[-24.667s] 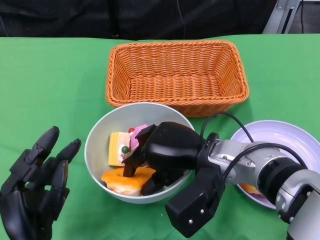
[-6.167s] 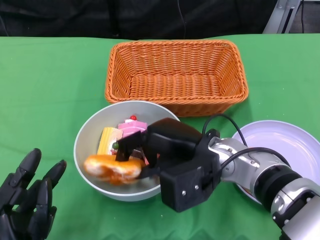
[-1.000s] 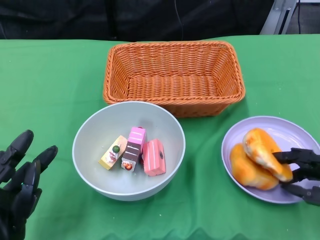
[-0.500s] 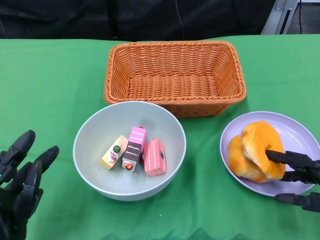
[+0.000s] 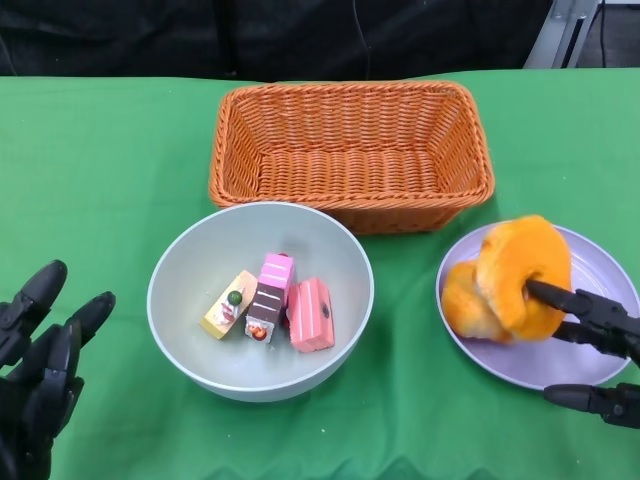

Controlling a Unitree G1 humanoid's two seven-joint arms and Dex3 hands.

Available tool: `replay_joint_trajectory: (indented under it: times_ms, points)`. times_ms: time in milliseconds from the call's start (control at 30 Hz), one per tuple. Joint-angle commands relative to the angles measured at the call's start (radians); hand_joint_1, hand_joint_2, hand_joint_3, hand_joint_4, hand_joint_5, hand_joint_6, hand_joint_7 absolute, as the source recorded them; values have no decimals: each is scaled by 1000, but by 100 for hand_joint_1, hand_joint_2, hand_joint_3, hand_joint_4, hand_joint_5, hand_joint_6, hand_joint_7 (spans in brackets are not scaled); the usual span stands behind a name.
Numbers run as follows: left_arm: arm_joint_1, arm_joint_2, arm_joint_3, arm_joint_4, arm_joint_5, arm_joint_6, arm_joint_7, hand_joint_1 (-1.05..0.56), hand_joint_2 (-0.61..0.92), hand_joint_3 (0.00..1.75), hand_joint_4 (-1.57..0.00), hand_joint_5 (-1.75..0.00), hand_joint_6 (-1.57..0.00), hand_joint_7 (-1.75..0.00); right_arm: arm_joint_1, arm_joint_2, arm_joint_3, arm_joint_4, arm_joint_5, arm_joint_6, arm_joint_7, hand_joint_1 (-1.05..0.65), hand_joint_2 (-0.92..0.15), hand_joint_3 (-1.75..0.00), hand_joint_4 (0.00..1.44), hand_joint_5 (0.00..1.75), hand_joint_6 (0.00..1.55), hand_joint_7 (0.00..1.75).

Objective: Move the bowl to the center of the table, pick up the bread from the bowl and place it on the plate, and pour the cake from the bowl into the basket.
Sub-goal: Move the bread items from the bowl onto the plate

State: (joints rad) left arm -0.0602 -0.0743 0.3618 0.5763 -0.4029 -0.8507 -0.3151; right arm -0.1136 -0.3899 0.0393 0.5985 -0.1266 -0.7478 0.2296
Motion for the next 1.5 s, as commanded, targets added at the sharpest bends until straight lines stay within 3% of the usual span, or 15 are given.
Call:
replay_joint_trajectory:
  times_ms: [33,67,100,133,267,300,333,367,400,433,500,567,633,800,1500]
  points:
    - [15,18,7,-4,-9,6,-1,-47,92,30,-98,0,-84,0,13,2,-22,-23,12,-11,-19,-78,-92,-5,49,6,42,6]
    - [15,20,7,-1,-9,6,-2,-47,92,30,-98,0,-84,0,23,22,-42,-46,0,-30,-70,-78,-92,-5,49,6,42,6]
    - [15,21,8,1,-10,6,-3,-48,92,29,-98,0,-85,0,31,37,-58,-63,-11,-43,-109,-79,-92,-7,64,14,53,11]
    - [15,21,8,2,-10,6,-4,-48,92,29,-99,0,-85,0,37,47,-68,-75,-19,-52,-138,-79,-92,-8,70,17,57,12]
    - [14,23,8,5,-9,6,-4,-48,92,29,-99,0,-85,0,46,75,-86,-97,-28,-65,-196,-79,-92,-9,75,19,61,13]
    - [14,23,7,6,-4,4,-1,-48,92,28,-99,0,-85,0,51,99,-102,-115,-29,-70,-235,-79,-92,-12,81,29,69,17]
    - [13,23,7,7,-1,3,2,-48,92,29,-99,0,-85,0,55,115,-113,-129,-31,-72,-263,-80,-92,-17,71,74,76,27]
    - [13,23,7,8,1,2,4,-48,92,29,-99,0,-85,0,58,126,-120,-138,-35,-72,-281,-80,-92,-18,65,96,78,33]
    - [12,24,8,11,0,0,1,-48,92,29,-99,0,-85,0,53,135,-126,-127,-39,-94,-299,-80,-92,-19,61,107,78,36]
    - [11,25,9,13,-4,0,-2,-48,92,29,-99,0,-85,0,47,142,-131,-113,-44,-113,-315,-78,-92,-20,55,125,73,60]
    - [10,25,9,12,-9,2,-6,-47,92,29,-99,0,-85,0,38,156,-139,-93,-49,-137,-346,-78,-92,-20,52,142,59,102]
    - [10,24,9,9,-11,5,-5,-47,92,29,-99,0,-85,0,36,162,-143,-88,-55,-139,-363,-78,-92,-21,50,161,51,133]
    - [10,25,9,9,-12,5,-5,-47,92,29,-98,0,-84,0,35,166,-146,-89,-57,-135,-373,-78,-92,-21,53,172,49,146]
    - [11,27,11,13,-9,-1,-4,-47,92,29,-98,0,-84,0,45,166,-148,-104,-97,-114,-405,-76,-92,-21,57,174,50,151]
    - [12,27,9,15,-9,2,-5,-48,92,29,-98,0,-84,0,22,168,-133,-48,-76,-168,-384,-72,-92,-13,58,163,54,129]
